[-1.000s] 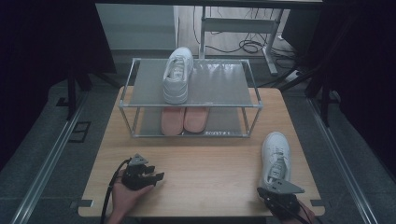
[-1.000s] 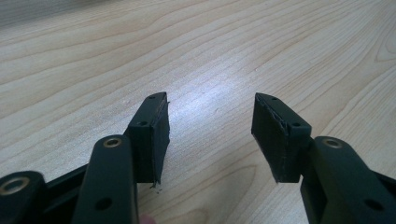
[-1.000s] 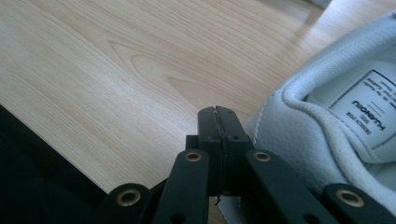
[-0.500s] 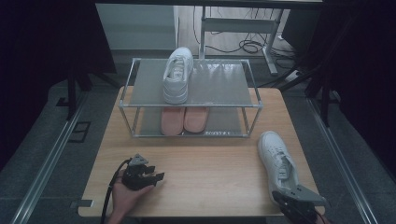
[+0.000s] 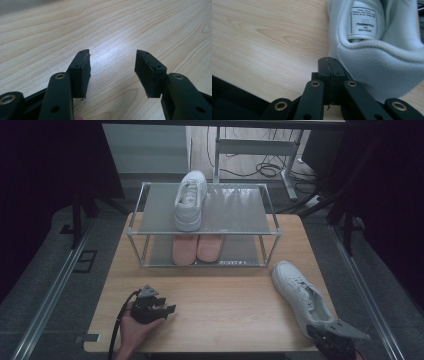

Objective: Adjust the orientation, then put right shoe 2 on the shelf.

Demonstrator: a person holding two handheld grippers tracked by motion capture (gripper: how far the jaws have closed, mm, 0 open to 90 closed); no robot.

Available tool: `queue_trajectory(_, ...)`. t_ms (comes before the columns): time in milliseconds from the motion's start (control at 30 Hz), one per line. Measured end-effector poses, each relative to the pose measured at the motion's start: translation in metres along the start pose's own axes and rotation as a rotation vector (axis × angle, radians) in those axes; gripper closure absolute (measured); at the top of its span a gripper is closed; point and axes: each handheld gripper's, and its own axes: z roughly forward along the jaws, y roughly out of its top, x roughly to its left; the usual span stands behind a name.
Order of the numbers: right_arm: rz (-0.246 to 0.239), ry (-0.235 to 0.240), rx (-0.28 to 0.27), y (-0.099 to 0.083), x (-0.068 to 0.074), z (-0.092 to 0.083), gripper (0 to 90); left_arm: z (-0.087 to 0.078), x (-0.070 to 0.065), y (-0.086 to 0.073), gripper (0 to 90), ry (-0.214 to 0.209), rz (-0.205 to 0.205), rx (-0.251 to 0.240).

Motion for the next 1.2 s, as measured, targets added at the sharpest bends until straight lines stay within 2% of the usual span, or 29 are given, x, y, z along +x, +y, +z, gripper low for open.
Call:
queue_trajectory(67,-0.001,-0.008,0.004,-0.001,-0.002,0.001,90.0,0.001,-0.001,0.000,46.9,0.000,-0.001,0.001)
queue_trajectory(200,-0.004,0.021,-0.016,0.005,0.000,-0.001,90.0,0.001,-0.001,0.000,46.9,-0.001,0.000,0.001)
queue_trajectory(367,-0.008,0.073,-0.069,0.024,0.000,-0.006,90.0,0.001,-0.001,0.000,46.9,-0.003,0.001,0.002)
queue_trajectory(533,-0.009,0.083,-0.113,0.041,-0.003,-0.007,90.0,0.000,0.000,0.000,46.9,-0.002,-0.005,0.000)
queue_trajectory(667,-0.012,0.087,-0.121,0.051,-0.007,-0.005,90.0,0.001,0.000,0.000,46.9,-0.002,-0.002,0.001)
queue_trajectory(967,0.002,0.083,-0.154,0.072,-0.023,-0.004,89.5,0.000,0.000,0.000,46.8,0.001,-0.012,-0.001)
queue_trajectory(1200,0.031,0.074,-0.165,0.079,-0.042,-0.003,89.7,0.000,0.001,0.000,46.8,0.002,-0.010,-0.002)
